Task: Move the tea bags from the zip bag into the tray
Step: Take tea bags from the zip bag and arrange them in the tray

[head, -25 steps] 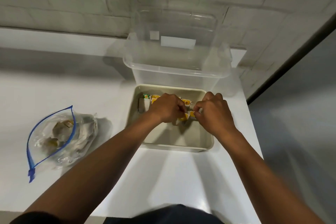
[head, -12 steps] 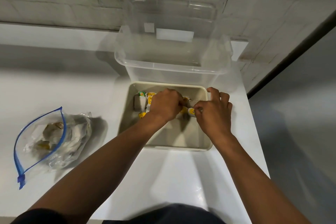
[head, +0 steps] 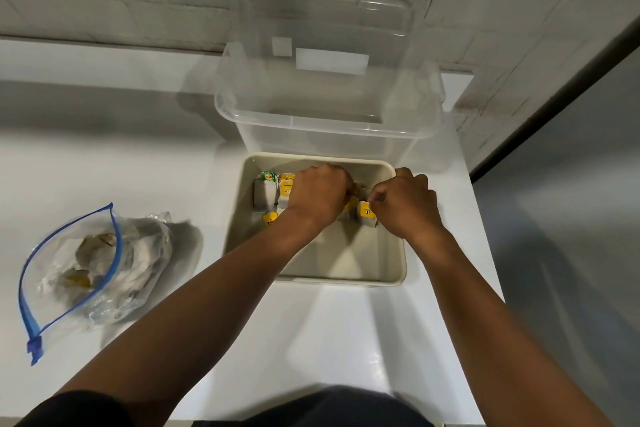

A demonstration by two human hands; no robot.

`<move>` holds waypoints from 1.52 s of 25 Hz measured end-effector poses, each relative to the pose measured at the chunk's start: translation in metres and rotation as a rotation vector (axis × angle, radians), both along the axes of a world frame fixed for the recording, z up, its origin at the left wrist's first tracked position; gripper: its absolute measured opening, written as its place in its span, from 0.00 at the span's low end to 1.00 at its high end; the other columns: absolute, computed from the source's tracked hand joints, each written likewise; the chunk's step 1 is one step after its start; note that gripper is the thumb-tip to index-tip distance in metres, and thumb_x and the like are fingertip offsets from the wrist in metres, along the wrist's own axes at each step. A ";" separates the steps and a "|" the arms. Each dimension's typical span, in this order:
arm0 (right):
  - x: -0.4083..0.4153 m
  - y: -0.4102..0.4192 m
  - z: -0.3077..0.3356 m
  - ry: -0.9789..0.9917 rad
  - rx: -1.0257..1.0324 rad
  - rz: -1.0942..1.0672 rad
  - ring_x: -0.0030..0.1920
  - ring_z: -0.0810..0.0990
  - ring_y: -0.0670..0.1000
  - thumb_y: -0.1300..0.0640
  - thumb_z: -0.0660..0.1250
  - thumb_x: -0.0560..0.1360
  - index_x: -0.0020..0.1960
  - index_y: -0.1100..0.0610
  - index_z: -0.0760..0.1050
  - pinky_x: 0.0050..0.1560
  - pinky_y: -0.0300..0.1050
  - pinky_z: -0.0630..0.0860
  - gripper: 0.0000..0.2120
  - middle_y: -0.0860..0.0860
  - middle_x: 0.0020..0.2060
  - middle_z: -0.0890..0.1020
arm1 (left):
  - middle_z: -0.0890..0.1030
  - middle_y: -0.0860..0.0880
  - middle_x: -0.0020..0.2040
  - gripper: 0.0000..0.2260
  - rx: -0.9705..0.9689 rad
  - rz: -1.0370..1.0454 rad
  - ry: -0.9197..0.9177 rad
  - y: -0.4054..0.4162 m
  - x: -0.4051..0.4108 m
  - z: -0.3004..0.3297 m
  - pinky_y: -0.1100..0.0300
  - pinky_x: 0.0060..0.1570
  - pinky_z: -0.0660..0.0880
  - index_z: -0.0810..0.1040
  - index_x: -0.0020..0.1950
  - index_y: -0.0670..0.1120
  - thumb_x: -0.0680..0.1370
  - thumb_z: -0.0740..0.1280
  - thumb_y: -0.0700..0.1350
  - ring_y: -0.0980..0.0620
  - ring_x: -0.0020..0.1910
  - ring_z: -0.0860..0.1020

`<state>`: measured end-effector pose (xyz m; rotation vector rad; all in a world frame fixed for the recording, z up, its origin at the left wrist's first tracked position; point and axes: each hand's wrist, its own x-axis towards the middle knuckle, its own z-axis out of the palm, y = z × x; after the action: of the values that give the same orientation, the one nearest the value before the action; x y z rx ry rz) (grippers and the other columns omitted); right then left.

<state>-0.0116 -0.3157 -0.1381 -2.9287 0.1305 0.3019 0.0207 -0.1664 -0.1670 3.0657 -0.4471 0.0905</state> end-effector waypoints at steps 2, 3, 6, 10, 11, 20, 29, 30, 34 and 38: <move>0.002 0.002 -0.003 -0.050 -0.078 -0.016 0.58 0.72 0.60 0.56 0.65 0.77 0.50 0.46 0.84 0.55 0.50 0.70 0.10 0.52 0.56 0.75 | 0.84 0.49 0.49 0.08 0.015 0.010 -0.003 0.000 0.000 -0.002 0.58 0.43 0.74 0.83 0.53 0.54 0.76 0.67 0.50 0.44 0.47 0.82; 0.003 0.003 -0.005 -0.076 -0.102 -0.022 0.56 0.73 0.60 0.56 0.65 0.77 0.51 0.46 0.84 0.54 0.49 0.69 0.10 0.52 0.55 0.76 | 0.84 0.49 0.49 0.08 0.022 0.011 -0.008 0.000 -0.001 -0.004 0.58 0.42 0.74 0.83 0.53 0.54 0.76 0.67 0.50 0.45 0.46 0.82; 0.003 0.007 -0.010 -0.144 -0.152 -0.043 0.53 0.76 0.58 0.59 0.65 0.76 0.51 0.46 0.83 0.51 0.47 0.67 0.11 0.50 0.51 0.78 | 0.84 0.49 0.46 0.07 0.044 0.000 -0.031 -0.001 -0.001 -0.004 0.58 0.40 0.73 0.83 0.51 0.53 0.76 0.68 0.50 0.45 0.45 0.83; 0.004 0.011 -0.014 -0.190 -0.143 -0.100 0.51 0.78 0.58 0.60 0.66 0.75 0.51 0.46 0.83 0.50 0.48 0.65 0.12 0.49 0.49 0.79 | 0.84 0.49 0.45 0.07 0.064 -0.006 -0.043 -0.002 -0.003 -0.001 0.59 0.38 0.68 0.83 0.50 0.53 0.75 0.68 0.49 0.44 0.44 0.83; 0.004 0.011 -0.015 -0.195 -0.134 -0.109 0.50 0.79 0.58 0.59 0.66 0.75 0.50 0.46 0.83 0.49 0.48 0.65 0.11 0.49 0.48 0.79 | 0.84 0.49 0.45 0.07 0.066 -0.006 -0.047 -0.002 -0.003 0.000 0.59 0.38 0.68 0.83 0.50 0.53 0.75 0.68 0.49 0.45 0.43 0.83; -0.003 0.005 -0.008 -0.207 -0.037 -0.110 0.54 0.79 0.56 0.58 0.65 0.77 0.58 0.42 0.81 0.50 0.49 0.63 0.14 0.49 0.52 0.81 | 0.84 0.50 0.40 0.07 0.073 -0.032 -0.042 0.001 -0.010 0.010 0.60 0.34 0.65 0.82 0.49 0.54 0.73 0.71 0.48 0.45 0.37 0.83; -0.021 -0.003 -0.002 -0.171 0.029 -0.063 0.59 0.76 0.57 0.54 0.61 0.80 0.61 0.43 0.80 0.57 0.50 0.71 0.14 0.50 0.60 0.78 | 0.82 0.49 0.51 0.09 0.193 -0.092 -0.015 0.007 -0.046 -0.001 0.59 0.35 0.65 0.82 0.56 0.51 0.79 0.66 0.47 0.47 0.47 0.82; -0.021 -0.003 -0.004 -0.154 0.025 -0.061 0.59 0.76 0.57 0.54 0.60 0.80 0.61 0.43 0.80 0.57 0.50 0.71 0.15 0.50 0.60 0.78 | 0.82 0.48 0.52 0.10 0.178 -0.109 -0.006 0.004 -0.047 0.000 0.58 0.36 0.65 0.81 0.58 0.51 0.80 0.65 0.47 0.47 0.48 0.82; -0.020 -0.001 -0.004 -0.096 0.017 -0.052 0.60 0.75 0.59 0.55 0.60 0.79 0.62 0.45 0.79 0.57 0.52 0.72 0.15 0.52 0.60 0.77 | 0.81 0.44 0.53 0.15 0.159 -0.144 0.066 -0.009 -0.048 0.005 0.55 0.41 0.73 0.73 0.69 0.54 0.82 0.59 0.45 0.43 0.51 0.80; -0.020 0.000 0.000 -0.074 0.042 -0.053 0.61 0.74 0.59 0.56 0.59 0.79 0.62 0.46 0.79 0.57 0.51 0.72 0.16 0.53 0.60 0.76 | 0.81 0.45 0.55 0.14 0.217 -0.111 0.135 -0.019 -0.046 0.009 0.57 0.41 0.70 0.72 0.69 0.51 0.84 0.57 0.43 0.44 0.54 0.80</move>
<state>-0.0316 -0.3157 -0.1385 -2.8851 0.1879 0.1853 -0.0248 -0.1849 -0.1583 3.2203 -0.6581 -0.1792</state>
